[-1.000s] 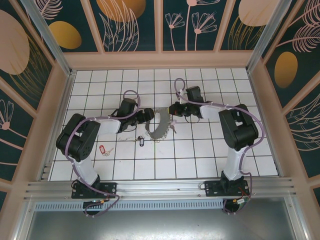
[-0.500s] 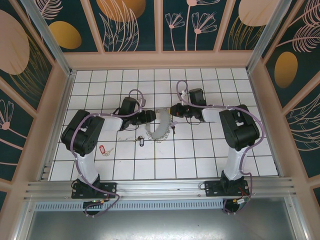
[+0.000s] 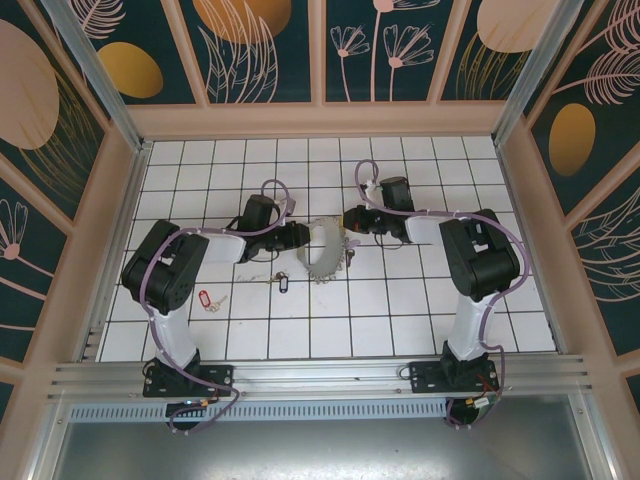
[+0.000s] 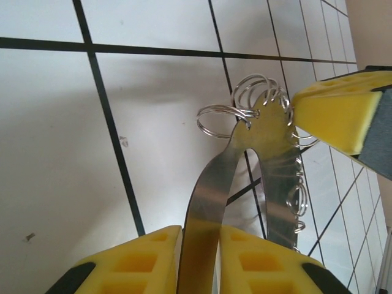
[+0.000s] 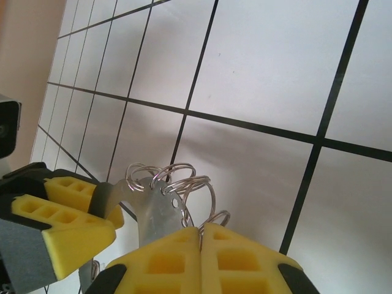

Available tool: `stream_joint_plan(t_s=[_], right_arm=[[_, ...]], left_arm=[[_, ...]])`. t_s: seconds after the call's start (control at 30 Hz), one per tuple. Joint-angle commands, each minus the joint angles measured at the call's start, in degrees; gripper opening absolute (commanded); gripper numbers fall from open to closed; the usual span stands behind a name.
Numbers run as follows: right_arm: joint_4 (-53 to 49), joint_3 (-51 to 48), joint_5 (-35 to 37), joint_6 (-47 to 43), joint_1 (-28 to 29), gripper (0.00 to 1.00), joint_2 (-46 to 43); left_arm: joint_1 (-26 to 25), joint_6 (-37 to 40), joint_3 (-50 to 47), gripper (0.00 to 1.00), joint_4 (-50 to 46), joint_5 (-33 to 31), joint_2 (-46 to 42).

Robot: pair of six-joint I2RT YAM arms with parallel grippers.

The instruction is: Put the keys on the keyring

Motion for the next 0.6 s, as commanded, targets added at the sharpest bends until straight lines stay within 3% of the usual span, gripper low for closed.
stream_joint_plan(t_s=[0.0,0.1,0.2,0.23,0.27,0.43,0.57], right_arm=[[1.98,-0.98,-0.34,0.23,-0.38,0.05,-0.86],[2.48,-1.33,-0.43,0.34,-0.35,0.06,-1.17],[2.85,-1.48,-0.68,0.51,-0.47,0.07,-1.39],[3.28,-1.72,-0.78,0.68,-0.45,0.07,-1.58],[3.64,-2.1,-0.86,0.83,-0.49,0.08,-1.88],[4.11,-3.17,0.12,0.88,-0.52,0.11,-5.69],[3.46,-4.52,3.04,0.28,-0.9,0.2,-11.13]], left_arm=[[0.25,-0.41,-0.68,0.21,1.99,0.98,-2.61],[0.25,-0.63,-0.99,0.2,2.69,1.85,-3.25],[0.25,-0.95,-1.36,0.12,3.95,3.09,-4.04],[0.25,-0.8,-1.46,0.01,4.07,3.11,-4.4],[0.25,-0.69,-1.54,0.0,4.1,3.08,-4.75],[0.26,0.38,-2.74,0.0,4.46,1.15,-8.73],[0.25,2.21,-2.65,0.0,3.84,0.24,-14.49]])
